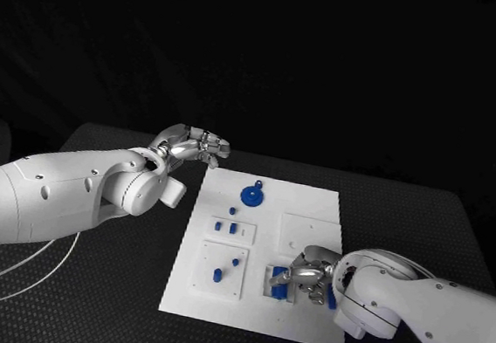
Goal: Assemble the parts on the task board
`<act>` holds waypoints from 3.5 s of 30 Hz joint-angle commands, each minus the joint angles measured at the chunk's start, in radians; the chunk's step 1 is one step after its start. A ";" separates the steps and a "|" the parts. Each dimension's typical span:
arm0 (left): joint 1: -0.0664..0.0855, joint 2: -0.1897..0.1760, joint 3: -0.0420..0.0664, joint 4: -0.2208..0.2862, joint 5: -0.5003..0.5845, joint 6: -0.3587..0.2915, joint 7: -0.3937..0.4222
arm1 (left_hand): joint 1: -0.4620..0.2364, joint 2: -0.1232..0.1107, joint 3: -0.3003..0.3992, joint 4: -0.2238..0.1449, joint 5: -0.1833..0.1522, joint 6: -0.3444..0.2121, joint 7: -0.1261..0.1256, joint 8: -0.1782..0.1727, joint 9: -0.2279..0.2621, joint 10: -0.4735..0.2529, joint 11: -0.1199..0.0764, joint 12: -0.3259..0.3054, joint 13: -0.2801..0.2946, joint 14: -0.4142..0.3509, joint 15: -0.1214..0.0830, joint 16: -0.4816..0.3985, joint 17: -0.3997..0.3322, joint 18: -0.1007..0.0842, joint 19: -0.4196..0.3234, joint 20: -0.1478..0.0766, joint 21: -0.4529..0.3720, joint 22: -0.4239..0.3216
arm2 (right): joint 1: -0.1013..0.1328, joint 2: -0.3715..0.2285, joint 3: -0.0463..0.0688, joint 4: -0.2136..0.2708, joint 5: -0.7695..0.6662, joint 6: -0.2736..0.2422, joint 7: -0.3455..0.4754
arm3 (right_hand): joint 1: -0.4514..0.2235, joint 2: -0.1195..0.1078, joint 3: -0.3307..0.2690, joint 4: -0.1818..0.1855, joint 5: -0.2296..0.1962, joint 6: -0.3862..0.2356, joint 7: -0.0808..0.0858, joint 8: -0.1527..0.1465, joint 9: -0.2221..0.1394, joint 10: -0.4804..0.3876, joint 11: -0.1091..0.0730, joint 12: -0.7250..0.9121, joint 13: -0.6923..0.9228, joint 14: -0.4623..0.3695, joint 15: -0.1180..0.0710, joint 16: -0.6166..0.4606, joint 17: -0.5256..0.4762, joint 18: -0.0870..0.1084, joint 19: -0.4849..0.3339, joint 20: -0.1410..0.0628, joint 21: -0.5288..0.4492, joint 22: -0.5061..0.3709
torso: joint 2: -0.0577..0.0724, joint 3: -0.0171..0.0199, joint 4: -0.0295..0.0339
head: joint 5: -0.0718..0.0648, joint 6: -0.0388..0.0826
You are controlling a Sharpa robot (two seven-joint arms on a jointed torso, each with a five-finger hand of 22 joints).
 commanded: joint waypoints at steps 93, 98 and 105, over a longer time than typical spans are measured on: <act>0.001 0.001 0.001 0.002 0.004 0.012 0.004 | -0.012 0.001 -0.001 0.012 0.006 -0.012 0.001 0.004 0.000 -0.008 0.001 0.000 0.002 0.005 0.000 -0.008 0.007 0.013 0.005 0.000 -0.008 0.006 | -0.007 -0.013 -0.002 0.007 -0.068 0.063 0.071 | 0.087 0.093 -0.039 -0.036 0.004 0.051 0.022 -0.041 0.009 -0.014 -0.002 -0.053 0.014 0.007 -0.008 -0.036 0.023 0.039 -0.013 -0.001 -0.012 0.009 | 0.000 0.0000 0.0006 | 0.012 -0.003; 0.001 0.001 0.001 0.002 0.004 0.012 0.004 | -0.012 0.001 -0.001 0.013 0.006 -0.012 0.001 0.004 0.000 -0.008 0.001 0.000 0.002 0.005 0.000 -0.008 0.007 0.013 0.005 0.000 -0.008 0.006 | -0.007 -0.009 -0.002 0.007 -0.081 0.052 0.068 | 0.089 0.131 0.050 -0.038 0.004 0.060 0.022 -0.044 0.007 -0.005 -0.001 -0.052 0.021 0.008 -0.006 -0.037 0.025 0.039 -0.014 0.005 -0.008 0.014 | 0.000 -0.0003 0.0003 | 0.011 -0.004; 0.001 -0.001 0.001 0.003 0.004 0.011 0.004 | -0.012 0.001 -0.001 0.013 0.006 -0.011 0.001 0.005 0.000 -0.008 0.001 0.000 0.002 0.005 0.000 -0.008 0.007 0.013 0.005 0.000 -0.008 0.006 | -0.007 -0.015 -0.002 0.003 -0.095 0.054 0.059 | 0.077 0.142 0.098 -0.052 0.003 0.065 0.022 -0.046 0.007 0.003 -0.001 -0.051 0.027 0.010 -0.005 -0.038 0.027 0.039 -0.011 0.009 -0.002 0.016 | 0.000 -0.0001 -0.0001 | 0.011 -0.005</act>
